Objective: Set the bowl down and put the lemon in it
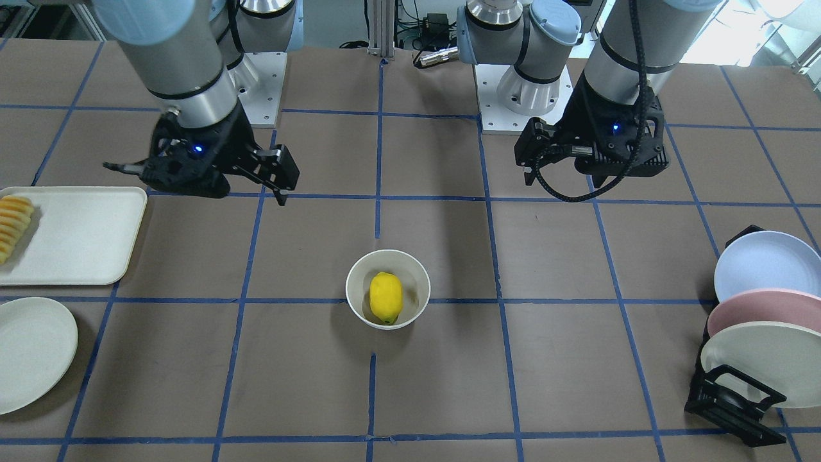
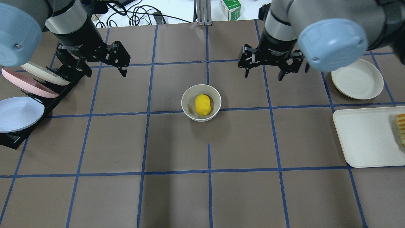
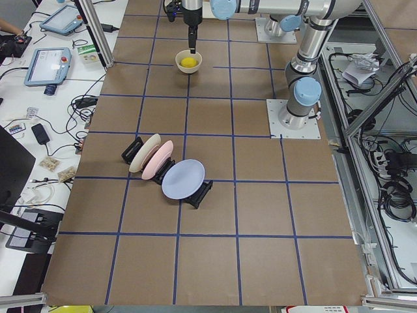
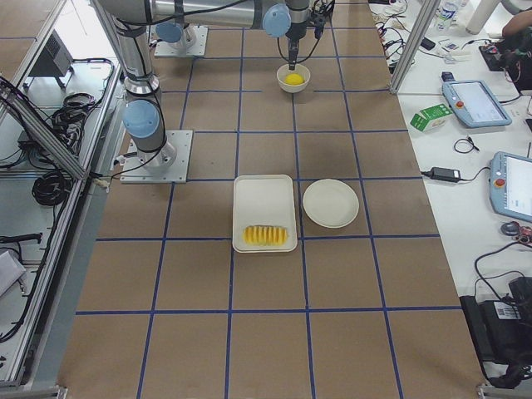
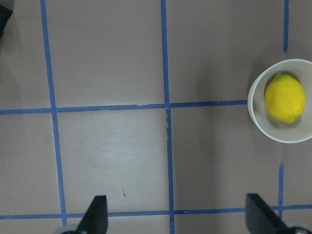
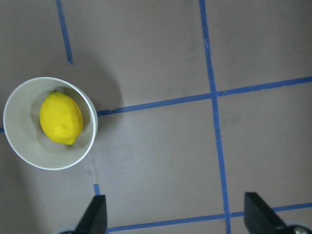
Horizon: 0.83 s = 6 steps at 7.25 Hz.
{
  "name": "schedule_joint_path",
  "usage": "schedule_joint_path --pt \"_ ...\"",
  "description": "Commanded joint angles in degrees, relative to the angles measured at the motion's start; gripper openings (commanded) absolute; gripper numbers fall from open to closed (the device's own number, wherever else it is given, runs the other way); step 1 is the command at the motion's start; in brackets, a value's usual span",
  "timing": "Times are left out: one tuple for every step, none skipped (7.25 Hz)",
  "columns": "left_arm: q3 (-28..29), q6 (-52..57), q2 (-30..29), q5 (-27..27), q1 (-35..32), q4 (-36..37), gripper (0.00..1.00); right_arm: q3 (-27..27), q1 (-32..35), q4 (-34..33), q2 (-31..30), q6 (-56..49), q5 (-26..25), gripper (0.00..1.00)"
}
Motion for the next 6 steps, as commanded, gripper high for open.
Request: schedule_joint_path --pt "0.33 -0.02 -1.0 -0.08 0.33 0.01 1.0 4.14 -4.18 2.05 -4.78 -4.51 -2.21 1.0" --pt "0.33 -0.02 -1.62 0.36 0.33 0.01 1.0 5.99 -4.45 1.88 -6.63 -6.79 -3.71 1.0" --pt "-0.63 -0.1 -1.1 0.62 -0.02 -0.6 1.0 6.19 -4.89 2.22 -7.69 -7.94 -3.99 1.0" --pt "-0.38 -0.11 -1.18 0.71 -0.02 -0.61 1.0 6.1 -4.63 3.27 -9.27 -7.95 -4.6 1.0" --pt "-0.37 -0.11 -1.44 0.8 -0.02 -0.43 1.0 6.19 -4.54 3.71 -9.8 -7.95 -4.17 1.0" --pt "-0.37 -0.11 -1.53 0.72 0.07 -0.26 1.0 6.1 -4.89 3.81 -9.81 -8.13 -3.47 1.0"
